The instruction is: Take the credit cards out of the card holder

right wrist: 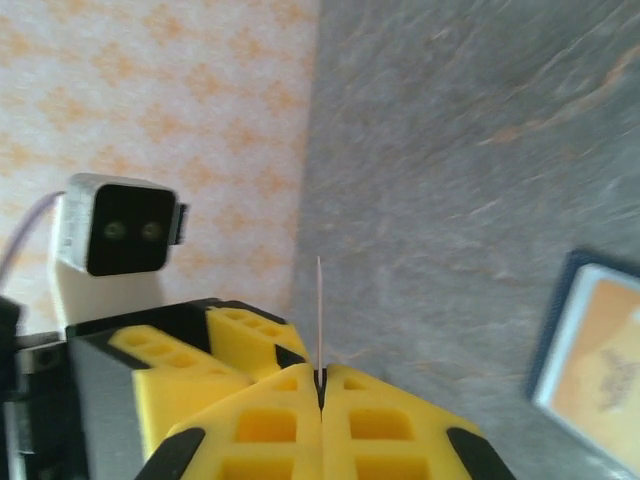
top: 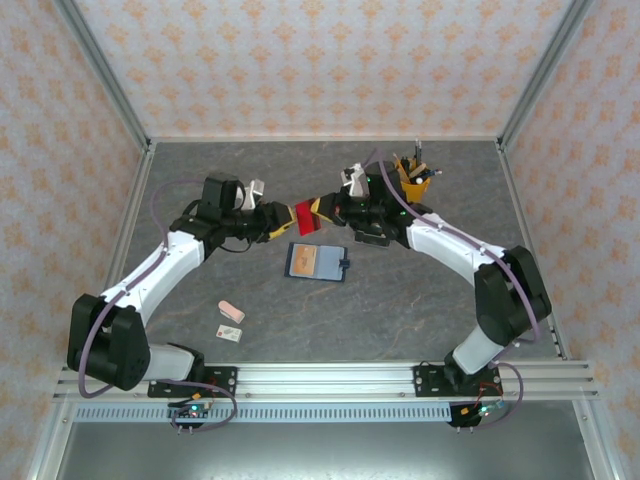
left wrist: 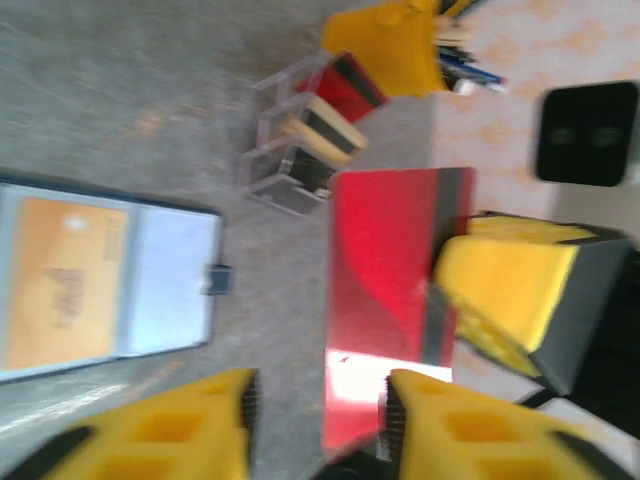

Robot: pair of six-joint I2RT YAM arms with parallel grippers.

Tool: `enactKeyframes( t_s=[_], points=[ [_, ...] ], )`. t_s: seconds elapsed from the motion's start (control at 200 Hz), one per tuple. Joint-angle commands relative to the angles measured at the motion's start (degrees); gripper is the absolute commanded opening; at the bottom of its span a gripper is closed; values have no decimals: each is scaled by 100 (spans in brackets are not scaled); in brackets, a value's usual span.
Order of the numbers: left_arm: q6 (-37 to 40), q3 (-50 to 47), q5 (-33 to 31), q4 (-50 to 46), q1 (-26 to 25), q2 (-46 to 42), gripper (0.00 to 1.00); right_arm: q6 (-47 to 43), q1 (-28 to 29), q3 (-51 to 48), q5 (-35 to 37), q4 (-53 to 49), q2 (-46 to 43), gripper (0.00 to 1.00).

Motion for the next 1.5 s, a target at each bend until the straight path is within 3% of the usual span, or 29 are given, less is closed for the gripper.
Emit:
enactKeyframes(
  t_s=[0.0,0.165,0.38,0.445,0.525,0.691,0.861,1.236,1.496],
  points=[
    [869,384,-1360,-1763,13,-125,57,-1546,-262,470,973,-1313,-275,0],
    [1067,398,-2199,-2285,44,-50,80,-3072,-840,834,1854,-1859,-304,0],
    [1332,365,-2765,-2475,60,-70,95,-5488,-1332,1485,2285,-2376,114,0],
    [1397,353,-2811,-2493,57,-79,97,-5888,-1523,1855,2304,-2600,437,0],
    [1387,352,-2825,-2528,57,-79,99,-6908,-1712,2309,1749,-3148,807,0],
    [1421,353,-2871,-2607,62,-99,100,-8619,-1916,2407,1324,-3395,1087,0],
    [1438,324,-2898,-2659,62,-121,100,-9936,-2020,2944,1199,-4363,1580,0],
    [1354,391,-2598,-2519,62,154,100,-11154,-2043,3599,921,-5383,2184,0],
    [1351,506,-2482,-2566,62,185,100,-11289,-2033,3839,1138,-5330,2475,2]
  ],
)
